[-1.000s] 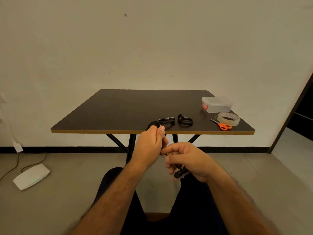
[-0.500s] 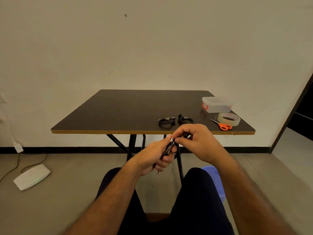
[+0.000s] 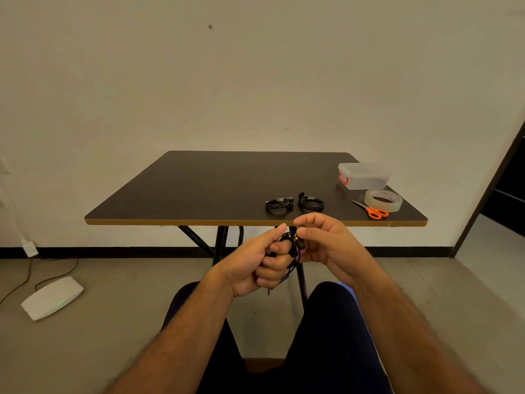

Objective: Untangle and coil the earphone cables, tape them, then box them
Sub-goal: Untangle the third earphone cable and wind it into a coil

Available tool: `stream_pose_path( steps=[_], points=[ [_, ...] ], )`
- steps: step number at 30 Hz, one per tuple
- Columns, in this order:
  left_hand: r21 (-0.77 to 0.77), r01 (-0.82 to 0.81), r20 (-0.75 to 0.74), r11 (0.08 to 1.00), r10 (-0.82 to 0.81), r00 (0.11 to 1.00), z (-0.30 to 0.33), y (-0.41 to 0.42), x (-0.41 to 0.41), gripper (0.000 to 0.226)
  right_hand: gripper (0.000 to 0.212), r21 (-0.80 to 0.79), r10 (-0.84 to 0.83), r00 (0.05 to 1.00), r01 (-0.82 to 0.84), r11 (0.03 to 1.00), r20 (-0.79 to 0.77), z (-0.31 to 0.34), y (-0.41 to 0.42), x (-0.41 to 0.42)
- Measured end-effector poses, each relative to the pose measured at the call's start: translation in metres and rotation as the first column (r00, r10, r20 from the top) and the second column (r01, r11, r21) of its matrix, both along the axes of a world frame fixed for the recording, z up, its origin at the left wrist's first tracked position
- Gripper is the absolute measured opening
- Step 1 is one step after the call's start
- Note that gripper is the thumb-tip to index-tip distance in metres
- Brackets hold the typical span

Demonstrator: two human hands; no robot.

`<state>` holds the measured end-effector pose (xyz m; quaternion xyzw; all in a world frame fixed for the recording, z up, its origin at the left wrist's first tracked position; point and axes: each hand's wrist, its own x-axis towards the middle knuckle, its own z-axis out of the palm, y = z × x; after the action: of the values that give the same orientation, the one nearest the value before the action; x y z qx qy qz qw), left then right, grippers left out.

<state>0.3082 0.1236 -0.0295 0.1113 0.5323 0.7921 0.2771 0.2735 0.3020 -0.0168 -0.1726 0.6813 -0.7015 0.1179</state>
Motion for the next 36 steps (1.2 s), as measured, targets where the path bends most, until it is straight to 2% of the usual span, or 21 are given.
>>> stream_pose_path(
  steps=[3, 5, 8, 11, 15, 19, 24, 27, 31, 36],
  points=[
    [-0.005, -0.047, -0.033, 0.999, 0.046, 0.998, -0.001, 0.002, 0.000, 0.044, 0.004, -0.043, 0.006, 0.995, -0.002, 0.999, 0.096, -0.001, -0.006, 0.002],
    [-0.022, -0.101, -0.046, 0.995, 0.100, 0.994, 0.000, 0.002, -0.001, 0.042, 0.009, -0.098, 0.001, 0.994, 0.010, 0.995, 0.113, -0.001, -0.009, 0.003],
    [-0.106, -0.195, -0.077, 0.975, 0.187, 0.979, 0.001, 0.002, -0.003, 0.044, 0.013, -0.159, -0.027, 0.997, 0.038, 0.987, 0.068, 0.001, -0.009, 0.003],
    [-0.145, -0.266, -0.102, 0.953, 0.253, 0.962, -0.001, 0.002, -0.004, 0.044, 0.010, -0.139, -0.086, 0.996, 0.084, 0.987, -0.004, 0.003, -0.008, 0.003],
    [-0.010, -0.308, -0.064, 0.951, 0.307, 0.950, 0.002, 0.003, -0.004, 0.043, 0.012, -0.053, -0.099, 0.993, 0.095, 0.994, -0.064, -0.001, -0.011, 0.006],
    [0.144, -0.252, 0.015, 0.957, 0.252, 0.968, 0.003, 0.009, -0.001, 0.035, 0.009, -0.039, -0.187, 0.970, 0.183, 0.982, -0.155, -0.013, -0.021, 0.007],
    [0.215, -0.227, 0.071, 0.950, 0.217, 0.974, 0.003, 0.012, 0.001, 0.038, 0.006, -0.063, -0.155, 0.987, 0.152, 0.986, -0.040, -0.015, -0.032, 0.010],
    [0.159, -0.246, 0.044, 0.956, 0.242, 0.969, 0.005, 0.011, 0.002, 0.040, 0.005, -0.118, -0.150, 0.988, 0.146, 0.982, -0.024, -0.014, -0.031, 0.011],
    [-0.042, -0.351, -0.146, 0.935, 0.342, 0.928, 0.007, 0.014, 0.003, 0.045, 0.009, -0.220, -0.201, 0.979, 0.198, 0.955, 0.008, -0.016, -0.034, 0.011],
    [-0.095, -0.483, -0.217, 0.870, 0.456, 0.863, 0.007, 0.015, 0.004, 0.047, 0.012, -0.259, -0.281, 0.960, 0.266, 0.929, -0.022, -0.020, -0.043, 0.012]
  ],
)
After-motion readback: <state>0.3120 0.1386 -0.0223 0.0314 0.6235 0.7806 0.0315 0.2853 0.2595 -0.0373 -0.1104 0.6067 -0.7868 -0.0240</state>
